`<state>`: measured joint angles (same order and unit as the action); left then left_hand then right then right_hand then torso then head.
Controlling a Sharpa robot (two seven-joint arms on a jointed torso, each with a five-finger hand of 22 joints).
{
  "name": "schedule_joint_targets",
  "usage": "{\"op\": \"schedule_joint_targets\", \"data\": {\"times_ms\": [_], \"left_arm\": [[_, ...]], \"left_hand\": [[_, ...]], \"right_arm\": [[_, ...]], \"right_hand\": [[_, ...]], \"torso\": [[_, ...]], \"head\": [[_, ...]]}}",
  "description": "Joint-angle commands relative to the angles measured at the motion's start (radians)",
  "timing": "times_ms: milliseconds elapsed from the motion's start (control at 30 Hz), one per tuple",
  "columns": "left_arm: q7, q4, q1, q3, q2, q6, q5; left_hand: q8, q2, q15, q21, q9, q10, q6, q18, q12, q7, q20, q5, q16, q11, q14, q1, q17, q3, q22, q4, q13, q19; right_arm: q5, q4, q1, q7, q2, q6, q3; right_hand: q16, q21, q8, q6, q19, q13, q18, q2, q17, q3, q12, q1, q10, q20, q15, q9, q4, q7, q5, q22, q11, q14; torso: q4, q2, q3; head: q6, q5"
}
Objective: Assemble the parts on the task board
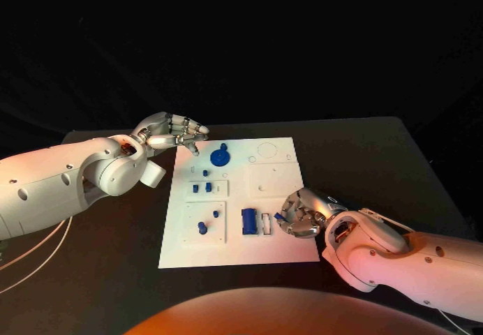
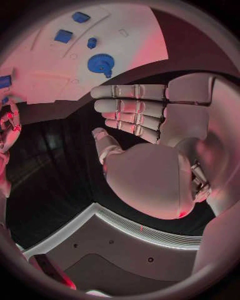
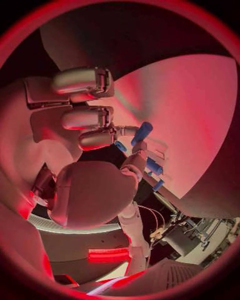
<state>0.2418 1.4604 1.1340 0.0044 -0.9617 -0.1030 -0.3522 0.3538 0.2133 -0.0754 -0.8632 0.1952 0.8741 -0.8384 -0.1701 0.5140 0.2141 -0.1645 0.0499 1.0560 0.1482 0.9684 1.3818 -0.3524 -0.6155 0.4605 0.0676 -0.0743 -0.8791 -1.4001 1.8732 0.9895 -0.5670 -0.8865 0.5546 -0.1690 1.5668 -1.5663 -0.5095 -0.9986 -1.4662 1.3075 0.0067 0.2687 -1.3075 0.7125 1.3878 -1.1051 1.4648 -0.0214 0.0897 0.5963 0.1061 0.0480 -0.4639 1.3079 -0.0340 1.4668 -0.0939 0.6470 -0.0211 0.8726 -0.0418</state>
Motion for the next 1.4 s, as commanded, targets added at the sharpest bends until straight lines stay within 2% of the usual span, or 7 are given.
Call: {"op": "schedule_joint_targets", "data": {"times_ms": [33,400,700,900,1067,1167,1400], "left_arm": [[0.005,0.002,0.000,0.001,0.002,0.013,0.000],[0.005,0.003,0.000,0.001,0.002,0.014,0.000],[0.005,0.003,0.000,0.001,0.001,0.015,0.000],[0.004,0.003,0.000,0.001,0.001,0.015,0.000],[0.003,0.003,0.000,0.001,0.000,0.016,0.000],[0.002,0.004,0.000,0.001,0.000,0.017,0.000],[0.001,0.005,0.001,0.001,-0.001,0.018,0.000]], "left_hand": [[0.004,0.001,0.003,-0.004,-0.002,-0.002,0.006,-0.013,0.005,0.000,0.000,0.005,0.004,0.001,-0.001,0.008,0.001,0.000,0.001,-0.005,0.001,-0.005],[0.004,0.002,0.003,-0.009,-0.003,-0.003,0.006,-0.013,0.005,0.000,0.000,0.005,0.004,0.001,0.000,0.005,0.002,-0.001,0.005,-0.007,0.002,0.000],[0.004,0.002,0.003,-0.009,-0.003,-0.003,0.006,-0.013,0.005,0.000,0.000,0.005,0.004,0.001,0.000,0.005,0.002,-0.001,0.005,-0.007,0.002,0.000],[0.004,0.002,0.003,-0.009,-0.003,-0.003,0.006,-0.013,0.005,0.000,0.000,0.005,0.004,0.001,0.000,0.005,0.002,-0.001,0.005,-0.007,0.002,0.000],[0.004,0.002,0.003,-0.009,-0.003,-0.003,0.006,-0.013,0.005,0.000,0.000,0.005,0.004,0.001,0.000,0.005,0.002,-0.001,0.005,-0.007,0.002,0.000],[0.004,0.002,0.002,-0.009,-0.003,-0.003,0.006,-0.013,0.005,0.000,-0.001,0.005,0.004,0.001,0.000,0.003,0.002,-0.001,0.005,-0.007,0.002,0.000],[0.004,0.002,0.002,-0.009,-0.003,-0.003,0.006,-0.013,0.005,0.000,-0.001,0.005,0.004,0.001,0.000,0.003,0.002,-0.001,0.005,-0.007,0.002,0.000]], "right_arm": [[0.171,-0.009,0.001,0.008,0.011,0.044,0.000],[0.241,-0.024,0.001,0.010,0.042,0.039,0.000],[0.230,-0.021,0.001,0.026,0.054,0.090,0.000],[0.227,-0.021,0.001,0.027,0.058,0.097,0.000],[0.229,-0.022,0.001,0.020,0.061,0.072,0.000],[0.231,-0.024,0.001,0.012,0.064,0.040,0.000],[0.245,-0.029,0.001,-0.005,0.069,-0.015,0.000]], "right_hand": [[0.004,-0.005,-0.050,-0.007,-0.105,0.089,-0.007,-0.008,-0.263,0.029,0.005,0.004,0.015,0.007,0.006,0.032,-0.021,-0.014,-0.006,0.263,-0.004,0.104],[0.004,-0.005,-0.048,-0.012,-0.105,0.095,-0.007,-0.007,-0.263,-0.009,0.009,0.031,0.017,0.009,0.007,0.032,-0.003,-0.016,0.001,0.263,-0.005,0.104],[0.004,-0.005,-0.047,-0.016,-0.105,0.102,-0.007,-0.011,-0.263,-0.028,0.015,0.040,0.020,0.010,0.008,0.031,0.006,-0.017,0.001,0.263,-0.006,0.104],[0.004,-0.005,-0.046,-0.018,-0.105,0.104,-0.007,-0.014,-0.263,-0.032,0.017,0.043,0.022,0.010,0.008,0.030,0.010,-0.018,0.000,0.263,-0.006,0.104],[0.004,-0.005,-0.046,-0.024,-0.105,0.115,-0.007,-0.018,-0.263,-0.048,0.028,0.052,0.028,0.011,0.009,0.029,0.022,-0.020,0.000,0.263,-0.008,0.104],[0.004,-0.005,-0.044,-0.031,-0.105,0.120,-0.007,-0.017,-0.263,-0.088,0.031,0.070,0.030,0.012,0.010,0.027,0.039,-0.020,0.004,0.263,-0.008,0.104],[0.004,-0.005,-0.043,-0.038,-0.105,0.132,-0.007,-0.023,-0.263,-0.116,0.042,0.081,0.036,0.013,0.011,0.025,0.054,-0.022,0.003,0.263,-0.009,0.104]], "torso": [[0.0004,0.000,0.0003],[-0.0005,0.000,0.0000],[-0.0005,0.000,-0.0009],[-0.0010,0.000,-0.0006],[-0.0003,0.000,-0.0002],[-0.0001,0.000,0.0000],[-0.0004,0.000,0.0005]], "head": [[0.000,0.001],[0.000,-0.001],[0.000,-0.003],[0.000,-0.002],[0.000,-0.002],[0.000,-0.003],[0.000,-0.004]]}}
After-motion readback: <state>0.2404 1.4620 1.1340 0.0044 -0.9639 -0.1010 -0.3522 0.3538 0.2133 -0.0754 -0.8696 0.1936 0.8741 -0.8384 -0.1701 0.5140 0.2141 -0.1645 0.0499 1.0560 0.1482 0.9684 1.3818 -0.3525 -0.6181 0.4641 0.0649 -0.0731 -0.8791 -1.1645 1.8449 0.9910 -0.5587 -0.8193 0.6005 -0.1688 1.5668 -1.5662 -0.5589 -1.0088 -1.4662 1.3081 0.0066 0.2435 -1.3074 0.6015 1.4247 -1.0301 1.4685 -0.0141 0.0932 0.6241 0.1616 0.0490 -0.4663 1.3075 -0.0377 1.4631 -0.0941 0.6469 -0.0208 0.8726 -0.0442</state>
